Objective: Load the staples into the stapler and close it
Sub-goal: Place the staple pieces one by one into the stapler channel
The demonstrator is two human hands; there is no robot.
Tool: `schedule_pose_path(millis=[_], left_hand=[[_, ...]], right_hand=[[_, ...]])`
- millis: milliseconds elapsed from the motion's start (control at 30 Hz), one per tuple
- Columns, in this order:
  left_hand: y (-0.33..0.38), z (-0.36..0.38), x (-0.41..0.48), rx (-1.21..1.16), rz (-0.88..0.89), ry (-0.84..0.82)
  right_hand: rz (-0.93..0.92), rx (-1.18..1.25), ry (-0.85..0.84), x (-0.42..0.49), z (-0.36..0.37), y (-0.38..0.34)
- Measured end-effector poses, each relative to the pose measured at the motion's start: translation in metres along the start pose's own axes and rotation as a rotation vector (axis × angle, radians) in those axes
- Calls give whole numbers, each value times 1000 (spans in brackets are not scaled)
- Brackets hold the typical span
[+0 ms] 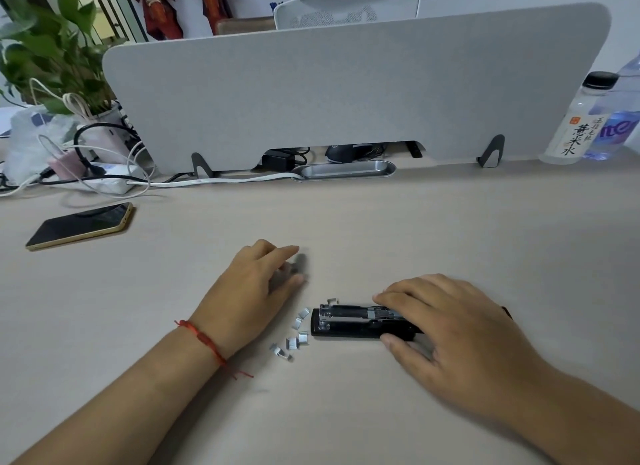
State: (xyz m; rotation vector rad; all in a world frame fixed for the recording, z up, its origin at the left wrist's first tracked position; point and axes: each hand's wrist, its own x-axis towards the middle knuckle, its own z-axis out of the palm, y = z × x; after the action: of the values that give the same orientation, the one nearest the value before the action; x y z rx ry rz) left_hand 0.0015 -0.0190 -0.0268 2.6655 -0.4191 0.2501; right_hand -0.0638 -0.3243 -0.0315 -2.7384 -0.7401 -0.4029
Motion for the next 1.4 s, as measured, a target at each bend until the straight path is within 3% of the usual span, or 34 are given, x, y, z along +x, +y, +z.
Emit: schedule_pose_path(millis=[300, 500, 700, 1133, 1400], left_hand=[[-1, -1, -3, -43, 27, 96], [8, -3, -14, -316, -19, 251], [9, 0, -19, -426, -19, 128], [6, 0, -25, -607, 25, 82], [9, -3, -24, -541, 33, 129]], right_hand=[[-34, -58, 43, 1, 0, -3], [-29, -68, 20, -1, 0, -1], [-21, -64, 6, -3, -1, -1], [-22, -81, -8, -1, -3, -2], [-24, -84, -12, -1, -2, 0]])
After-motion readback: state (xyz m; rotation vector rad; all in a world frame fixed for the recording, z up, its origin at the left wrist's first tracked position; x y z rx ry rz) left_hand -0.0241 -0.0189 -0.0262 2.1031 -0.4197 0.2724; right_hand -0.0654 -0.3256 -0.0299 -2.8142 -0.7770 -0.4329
